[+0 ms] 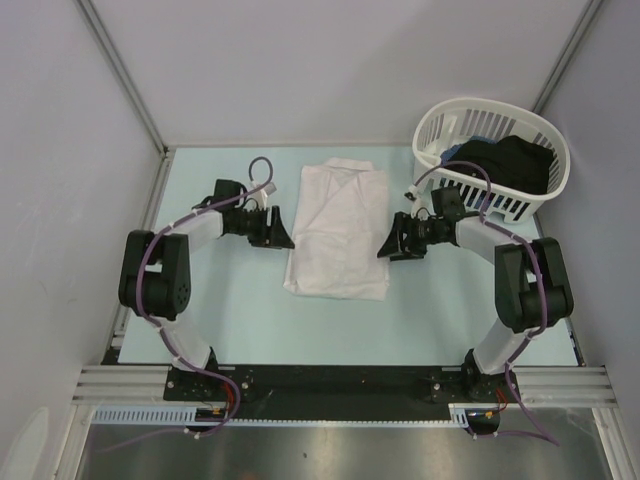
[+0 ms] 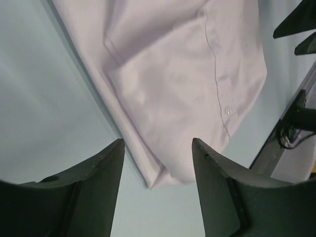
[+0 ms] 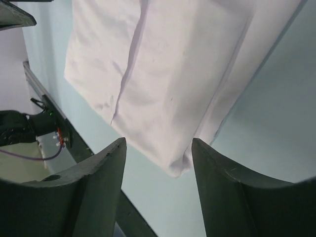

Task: Fold and stack the long sleeve shirts
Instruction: Fold the shirt

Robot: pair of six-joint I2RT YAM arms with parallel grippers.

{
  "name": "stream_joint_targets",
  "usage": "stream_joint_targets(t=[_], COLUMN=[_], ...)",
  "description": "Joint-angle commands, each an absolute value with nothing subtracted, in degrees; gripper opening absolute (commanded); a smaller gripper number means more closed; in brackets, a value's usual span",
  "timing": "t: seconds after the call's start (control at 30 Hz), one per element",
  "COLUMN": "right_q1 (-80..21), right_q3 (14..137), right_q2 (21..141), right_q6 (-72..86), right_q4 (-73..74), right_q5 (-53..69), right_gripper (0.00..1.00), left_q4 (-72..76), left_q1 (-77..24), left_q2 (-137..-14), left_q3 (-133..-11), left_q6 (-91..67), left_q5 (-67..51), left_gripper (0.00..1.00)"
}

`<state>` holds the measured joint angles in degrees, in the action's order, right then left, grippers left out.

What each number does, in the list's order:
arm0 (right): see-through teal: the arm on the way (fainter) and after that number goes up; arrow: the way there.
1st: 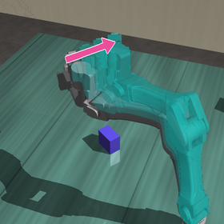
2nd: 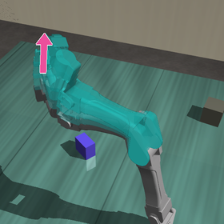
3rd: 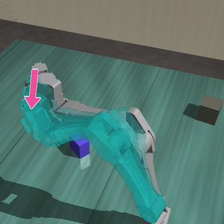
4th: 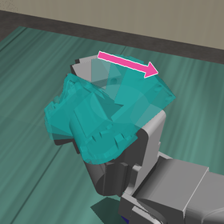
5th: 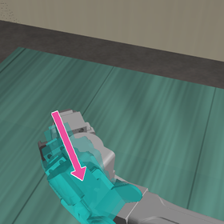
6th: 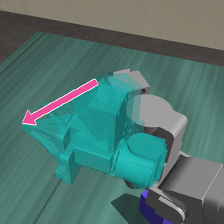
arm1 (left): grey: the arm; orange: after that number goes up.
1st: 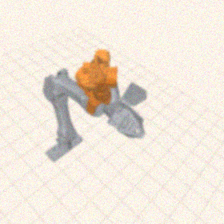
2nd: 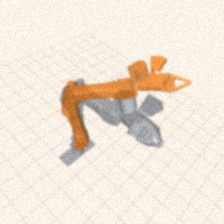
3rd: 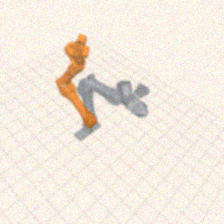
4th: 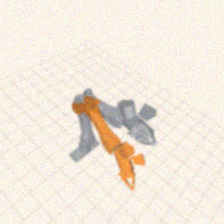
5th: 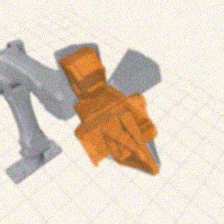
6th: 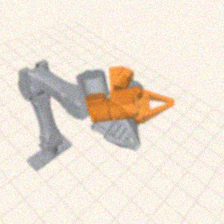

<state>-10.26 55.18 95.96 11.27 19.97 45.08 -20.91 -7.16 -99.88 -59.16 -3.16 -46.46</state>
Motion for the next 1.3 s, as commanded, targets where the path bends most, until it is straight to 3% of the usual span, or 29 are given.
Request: stream_joint_targets(t=[0.0, 0.33, 0.47, 0.6, 0.73, 0.8, 1.13, 1.17, 1.2, 1.27], right_q1=[-10.4, -11.7, -11.9, -11.9, -11.3, -11.2, -11.0, -11.0, -10.9, -10.8], right_q3=[61.1, 67.7, 68.6, 70.0, 71.0, 72.0, 73.6, 74.3, 76.0, 76.8], right_q2=[100.4, 109.2, 110.0, 110.1, 109.6, 109.6, 113.5, 113.9, 114.0, 111.9], right_q6=[9.7, 9.3, 9.7, 9.6, 9.4, 9.2, 6.0, 5.8, 5.5, 3.7], right_q4=[15.5, 11.1, 10.2, 10.5, 10.5, 10.5, 9.8, 11.3, 12.8, 16.9], right_q5=[41.0, 38.5, 38.6, 38.3, 38.2, 38.1, 34.6, 34.5, 34.9, 35.2], right_gripper=[0.61, 0.58, 0.49, 0.33, 0.07, 0.0, 0.01, 0.06, 0.22, 0.3], left_q4=[-18.8, -19.2, -19.5, -19.0, -18.6, -18.5, -18.2, -18.4, -18.3, -18.4], left_q1=[-9.2, -12.7, -12.7, -12.7, -12.7, -12.7, -12.7, -12.7, -12.7, -12.7], left_q2=[-105.2, -112.1, -113.1, -113.3, -112.7, -112.6, -117.4, -117.9, -118.6, -118.7], left_q3=[-67.1, -72.7, -74.2, -75.4, -76.6, -77.6, -80.9, -81.5, -81.7, -81.8], left_q6=[-3.6, -1.8, -1.3, -1.1, -0.3, -0.4, 1.3, 1.1, 1.0, 0.4], left_q5=[-41.9, -35.5, -36.0, -37.7, -38.9, -39.1, -35.6, -35.6, -35.8, -36.1], left_gripper=[0.64, 0.58, 0.52, 0.31, 0.1, 0.0, 0.0, 0.0, 0.0, 0.0])
